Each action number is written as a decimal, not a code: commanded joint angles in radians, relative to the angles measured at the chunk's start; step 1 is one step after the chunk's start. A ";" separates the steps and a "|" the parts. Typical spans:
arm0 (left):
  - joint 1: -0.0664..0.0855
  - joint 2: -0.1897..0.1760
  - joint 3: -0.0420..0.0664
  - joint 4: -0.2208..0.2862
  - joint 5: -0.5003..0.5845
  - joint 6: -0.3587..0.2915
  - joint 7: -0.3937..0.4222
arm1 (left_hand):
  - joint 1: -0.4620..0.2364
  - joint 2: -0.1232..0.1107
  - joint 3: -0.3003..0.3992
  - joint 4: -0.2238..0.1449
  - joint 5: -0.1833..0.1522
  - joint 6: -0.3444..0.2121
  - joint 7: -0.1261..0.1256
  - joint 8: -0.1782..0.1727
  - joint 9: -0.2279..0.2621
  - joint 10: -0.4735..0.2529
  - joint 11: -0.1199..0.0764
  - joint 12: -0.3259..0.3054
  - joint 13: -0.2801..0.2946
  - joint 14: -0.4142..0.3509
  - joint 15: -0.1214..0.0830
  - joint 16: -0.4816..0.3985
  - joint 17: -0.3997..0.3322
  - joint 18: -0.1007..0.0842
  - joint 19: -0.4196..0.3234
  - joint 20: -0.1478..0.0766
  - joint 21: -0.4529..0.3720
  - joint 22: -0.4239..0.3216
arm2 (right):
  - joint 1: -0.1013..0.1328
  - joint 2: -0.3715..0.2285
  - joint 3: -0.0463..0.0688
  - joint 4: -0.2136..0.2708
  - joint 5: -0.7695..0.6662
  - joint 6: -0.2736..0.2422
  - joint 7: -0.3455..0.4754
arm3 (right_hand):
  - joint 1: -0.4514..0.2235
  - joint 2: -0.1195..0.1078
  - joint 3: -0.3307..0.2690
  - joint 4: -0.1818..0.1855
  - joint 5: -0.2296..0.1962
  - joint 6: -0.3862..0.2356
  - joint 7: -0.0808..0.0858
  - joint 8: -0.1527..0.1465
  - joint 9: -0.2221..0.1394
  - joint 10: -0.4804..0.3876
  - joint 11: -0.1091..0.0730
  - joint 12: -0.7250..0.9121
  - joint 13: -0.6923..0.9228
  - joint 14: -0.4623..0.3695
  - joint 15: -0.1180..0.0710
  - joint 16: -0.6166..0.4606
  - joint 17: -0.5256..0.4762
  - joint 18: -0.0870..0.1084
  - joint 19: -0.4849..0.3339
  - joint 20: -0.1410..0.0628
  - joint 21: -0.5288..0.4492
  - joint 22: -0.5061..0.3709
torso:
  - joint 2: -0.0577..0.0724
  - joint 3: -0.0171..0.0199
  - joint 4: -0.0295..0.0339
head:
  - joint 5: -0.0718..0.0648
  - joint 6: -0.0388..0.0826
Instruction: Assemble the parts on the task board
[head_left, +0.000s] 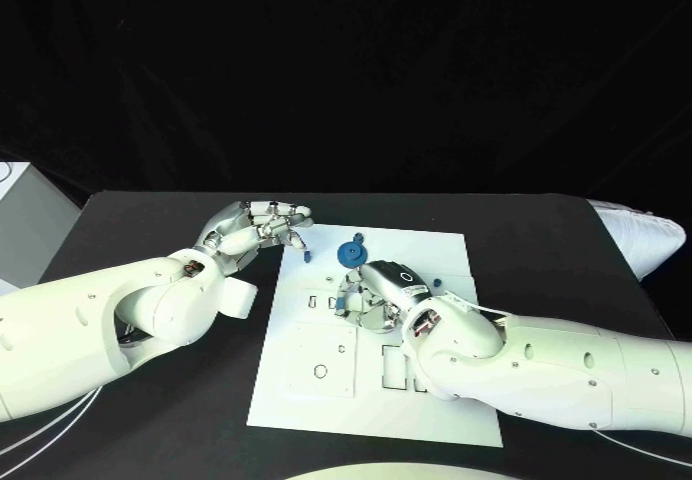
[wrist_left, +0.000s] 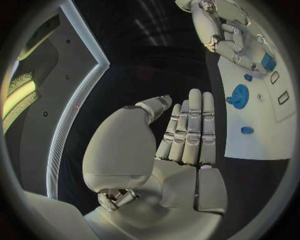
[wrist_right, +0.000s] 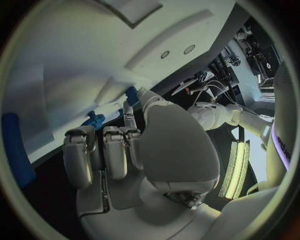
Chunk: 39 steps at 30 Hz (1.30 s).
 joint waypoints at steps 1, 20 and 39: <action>0.000 0.001 0.000 0.001 -0.007 0.021 0.005 | -0.010 0.001 0.001 0.003 -0.004 -0.002 0.002 -0.005 0.001 0.005 -0.001 0.001 0.002 -0.004 -0.001 0.003 0.001 0.012 -0.007 0.000 0.003 0.002 | -0.003 0.002 0.000 -0.001 -0.031 -0.001 0.000 | -0.004 -0.006 0.008 0.000 0.005 -0.008 -0.003 0.004 0.000 0.094 -0.005 -0.005 0.252 0.104 -0.007 0.003 0.263 -0.014 0.106 -0.006 0.004 0.263 | 0.001 0.0000 0.0001 | 0.000 0.001; 0.000 0.001 0.000 -0.002 -0.007 0.024 0.002 | -0.010 0.001 0.001 0.003 -0.004 -0.002 0.002 -0.005 0.001 0.005 -0.001 0.001 0.002 -0.004 -0.001 0.003 0.001 0.012 -0.007 0.000 0.003 0.002 | -0.005 0.004 0.000 -0.003 -0.035 0.007 -0.004 | -0.033 -0.036 -0.002 0.007 0.003 -0.035 0.009 -0.003 -0.007 0.083 0.006 -0.017 0.240 0.104 0.001 0.003 0.263 -0.014 0.106 0.000 0.004 0.263 | 0.000 0.0006 -0.0010 | 0.001 -0.002; 0.000 0.000 0.000 -0.003 -0.007 0.025 0.001 | -0.011 0.001 0.001 0.004 -0.004 -0.003 0.002 -0.006 0.001 0.004 -0.001 0.000 0.002 -0.005 -0.001 0.005 0.002 0.012 -0.008 0.000 0.005 0.002 | -0.006 0.004 0.000 -0.001 -0.037 -0.017 -0.011 | -0.116 -0.046 -0.177 0.014 -0.023 -0.076 0.020 0.003 -0.018 0.052 0.018 -0.050 0.212 0.104 0.013 0.003 0.263 -0.013 0.104 0.013 0.001 0.260 | -0.001 -0.0002 -0.0011 | 0.001 -0.001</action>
